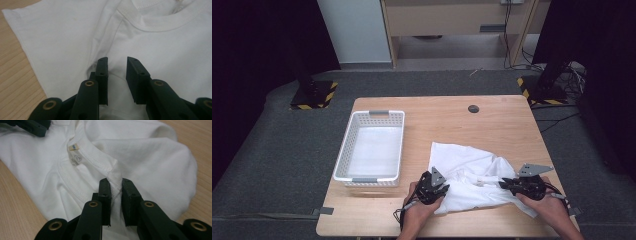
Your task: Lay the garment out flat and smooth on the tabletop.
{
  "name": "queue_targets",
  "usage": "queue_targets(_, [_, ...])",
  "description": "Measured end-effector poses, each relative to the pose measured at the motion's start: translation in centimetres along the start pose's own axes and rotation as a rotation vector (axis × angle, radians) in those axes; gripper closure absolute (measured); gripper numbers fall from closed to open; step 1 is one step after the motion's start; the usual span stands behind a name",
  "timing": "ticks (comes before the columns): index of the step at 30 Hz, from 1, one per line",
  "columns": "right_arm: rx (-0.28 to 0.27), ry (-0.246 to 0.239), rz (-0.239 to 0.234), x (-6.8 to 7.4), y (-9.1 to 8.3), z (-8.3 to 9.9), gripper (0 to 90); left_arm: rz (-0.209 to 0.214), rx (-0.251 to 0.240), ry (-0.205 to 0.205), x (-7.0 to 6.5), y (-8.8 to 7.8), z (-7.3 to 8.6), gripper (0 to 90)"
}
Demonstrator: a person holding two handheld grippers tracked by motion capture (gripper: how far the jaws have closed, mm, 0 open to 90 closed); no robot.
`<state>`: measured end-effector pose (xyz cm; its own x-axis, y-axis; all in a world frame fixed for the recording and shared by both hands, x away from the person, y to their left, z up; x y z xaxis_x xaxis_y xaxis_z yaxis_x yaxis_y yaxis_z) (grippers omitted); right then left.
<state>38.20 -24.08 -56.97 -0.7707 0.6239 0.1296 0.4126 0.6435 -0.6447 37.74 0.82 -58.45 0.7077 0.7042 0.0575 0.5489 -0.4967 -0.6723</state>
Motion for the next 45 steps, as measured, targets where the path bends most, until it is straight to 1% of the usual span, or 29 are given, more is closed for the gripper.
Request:
queue_targets(2, [0.007,0.003,-0.006,0.0,0.1,0.2,79.0,-0.005,-0.001,-0.006,0.1,0.0,0.0,72.1])
queue_targets(4, [0.004,-0.001,-0.010,0.0,0.1,0.1,78.9,-0.018,-0.007,-0.011,0.4,-0.2,-0.1,69.9])
queue_targets(6, [0.001,-0.001,-0.013,0.1,0.0,0.1,78.7,-0.031,-0.025,-0.026,0.8,-0.4,-0.3,65.9])
queue_targets(9, [0.002,0.001,-0.011,0.2,0.0,0.2,77.4,-0.057,-0.065,-0.032,1.5,-0.7,-0.9,62.1])
queue_targets(11, [-0.003,0.005,-0.008,0.2,0.0,0.2,74.0,-0.057,-0.083,-0.025,1.7,-0.8,-1.4,59.6])
queue_targets(14, [-0.018,0.007,-0.003,0.4,-0.1,0.0,70.8,-0.026,-0.095,-0.011,1.3,-0.2,-1.8,57.3])
queue_targets(15, [-0.022,0.007,-0.001,0.4,-0.1,0.0,71.4,-0.015,-0.093,-0.001,1.1,0.0,-1.9,57.4])
queue_targets(16, [-0.023,0.002,-0.001,0.5,-0.2,0.0,72.9,-0.004,-0.083,0.018,0.8,0.3,-1.8,57.4])
queue_targets(18, [-0.025,-0.006,-0.004,0.6,-0.3,-0.1,75.5,-0.013,-0.066,0.052,0.4,0.8,-1.7,57.1])
queue_targets(19, [-0.026,-0.011,-0.006,0.7,-0.4,-0.1,76.6,-0.014,-0.061,0.054,0.3,1.0,-1.6,56.7])
queue_targets(22, [-0.033,-0.026,-0.019,1.0,-0.6,-0.2,78.4,-0.017,-0.071,0.048,0.4,1.2,-1.8,56.0])
queue_targets(25, [-0.033,-0.027,-0.024,1.2,-0.7,-0.1,78.6,-0.023,-0.074,0.055,0.5,1.2,-2.1,56.2])
queue_targets(30, [-0.019,-0.021,-0.024,1.2,-0.5,0.1,78.4,0.000,-0.032,0.063,0.3,2.0,-1.5,57.1])
queue_targets(31, [-0.020,-0.020,-0.025,1.2,-0.5,0.1,78.4,0.007,-0.038,0.056,0.2,2.1,-1.5,57.6])
queue_targets(33, [-0.021,-0.020,-0.024,1.3,-0.5,0.1,78.4,0.008,-0.033,0.053,0.2,2.0,-1.5,60.1])
queue_targets(35, [-0.023,-0.021,-0.023,1.3,-0.6,0.1,78.5,-0.008,-0.029,0.063,0.2,1.9,-1.5,66.6])
queue_targets(39, [-0.032,-0.022,-0.024,1.3,-0.8,-0.1,78.9,-0.015,-0.019,0.077,0.0,1.6,-1.4,79.3])
queue_targets(42, [-0.041,-0.023,-0.030,1.3,-1.0,-0.2,79.1,0.000,-0.013,0.071,-0.2,1.3,-1.4,86.8])
queue_targets(45, [-0.048,-0.022,-0.032,1.3,-1.2,-0.3,79.0,0.018,-0.003,0.066,-0.5,0.9,-1.3,88.5])
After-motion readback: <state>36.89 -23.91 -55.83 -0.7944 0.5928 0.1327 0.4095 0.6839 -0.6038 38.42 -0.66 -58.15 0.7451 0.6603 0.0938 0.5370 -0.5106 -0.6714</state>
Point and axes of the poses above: each handheld gripper's, and its own axes: y roughly forward along the jaws, z roughly out of its underside, x roughly to its left, the point moved 8 cm from there along y, roughly forward along the jaws, and after that the axes turned 4 degrees about -z, right-handed, at the moved point
